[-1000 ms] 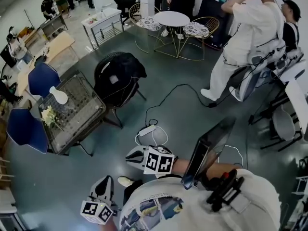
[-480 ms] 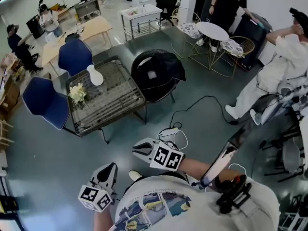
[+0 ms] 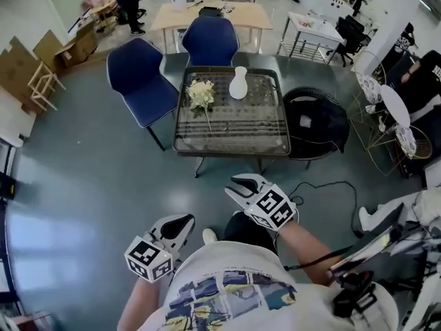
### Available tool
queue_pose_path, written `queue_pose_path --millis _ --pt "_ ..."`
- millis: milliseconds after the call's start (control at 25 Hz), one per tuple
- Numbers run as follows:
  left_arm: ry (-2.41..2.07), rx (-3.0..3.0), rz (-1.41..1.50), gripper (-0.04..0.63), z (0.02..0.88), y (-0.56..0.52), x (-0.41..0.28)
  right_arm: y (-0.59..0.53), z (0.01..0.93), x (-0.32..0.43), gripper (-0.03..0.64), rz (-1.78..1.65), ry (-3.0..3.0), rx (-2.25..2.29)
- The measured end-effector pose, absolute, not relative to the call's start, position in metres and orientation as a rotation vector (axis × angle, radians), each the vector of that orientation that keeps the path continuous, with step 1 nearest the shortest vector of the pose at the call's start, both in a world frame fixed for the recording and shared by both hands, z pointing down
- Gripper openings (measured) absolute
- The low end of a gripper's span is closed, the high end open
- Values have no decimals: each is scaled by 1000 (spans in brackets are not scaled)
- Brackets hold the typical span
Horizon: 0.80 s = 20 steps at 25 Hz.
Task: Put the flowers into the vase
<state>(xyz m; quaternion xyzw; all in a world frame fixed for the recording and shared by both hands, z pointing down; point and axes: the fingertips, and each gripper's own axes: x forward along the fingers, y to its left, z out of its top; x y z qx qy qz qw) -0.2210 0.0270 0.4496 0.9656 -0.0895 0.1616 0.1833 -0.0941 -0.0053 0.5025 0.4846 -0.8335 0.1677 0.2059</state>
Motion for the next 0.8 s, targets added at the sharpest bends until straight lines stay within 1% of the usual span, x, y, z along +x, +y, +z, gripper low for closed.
queue_pose_path --millis 360,440,600,800 --pt "-484 2657 443 11 463 -66 -223 -167 541 -40 98 595 -2332 1364" --pt "-528 2632 457 11 468 -93 -214 -213 553 -20 103 644 -2331 1370" --pt "-616 2594 452 11 469 -148 -185 -310 578 22 135 721 -2322 1367" --pt "-720 2553 459 11 468 -210 -150 -418 609 73 160 750 -2289 1353"
